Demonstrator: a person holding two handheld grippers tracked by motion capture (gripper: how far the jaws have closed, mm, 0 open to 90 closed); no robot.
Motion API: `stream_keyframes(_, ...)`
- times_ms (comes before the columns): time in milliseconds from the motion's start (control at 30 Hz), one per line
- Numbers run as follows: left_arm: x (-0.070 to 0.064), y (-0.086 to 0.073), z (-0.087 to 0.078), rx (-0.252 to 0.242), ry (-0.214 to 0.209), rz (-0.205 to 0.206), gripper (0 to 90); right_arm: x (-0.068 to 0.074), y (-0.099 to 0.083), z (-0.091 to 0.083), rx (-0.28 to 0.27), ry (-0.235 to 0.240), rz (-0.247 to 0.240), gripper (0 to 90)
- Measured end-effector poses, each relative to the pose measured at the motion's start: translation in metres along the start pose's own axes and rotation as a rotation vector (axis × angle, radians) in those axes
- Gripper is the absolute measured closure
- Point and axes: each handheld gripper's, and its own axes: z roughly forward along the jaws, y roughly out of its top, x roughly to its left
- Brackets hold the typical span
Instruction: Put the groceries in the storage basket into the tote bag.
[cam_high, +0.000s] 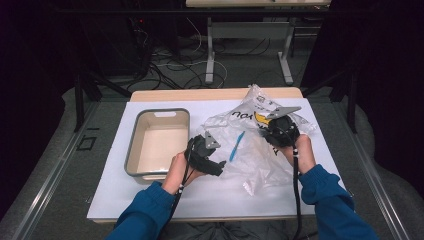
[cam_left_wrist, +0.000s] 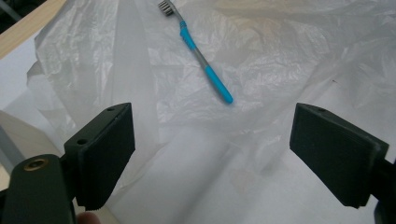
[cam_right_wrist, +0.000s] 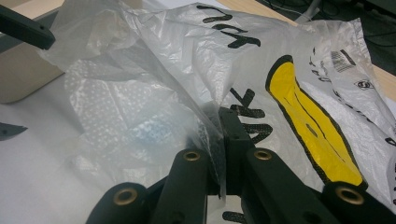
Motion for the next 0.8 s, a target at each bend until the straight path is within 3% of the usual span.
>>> stream_keyframes(133, 0.004, 0.0, -0.005, 0.0, 0.023, 0.007, 12.8, 0.0, 0.0, 0.0, 0.0, 0.0, -0.001, 90.0)
stream_keyframes(233, 0.007, -0.001, -0.01, 0.005, 0.016, -0.01, 12.7, 0.001, 0.0, 0.0, 0.001, -0.002, 0.0, 90.0)
stream_keyframes(800, 0.019, -0.011, -0.022, 0.041, 0.029, -0.024, 11.2, 0.001, 0.0, 0.0, 0.001, -0.01, -0.007, 90.0)
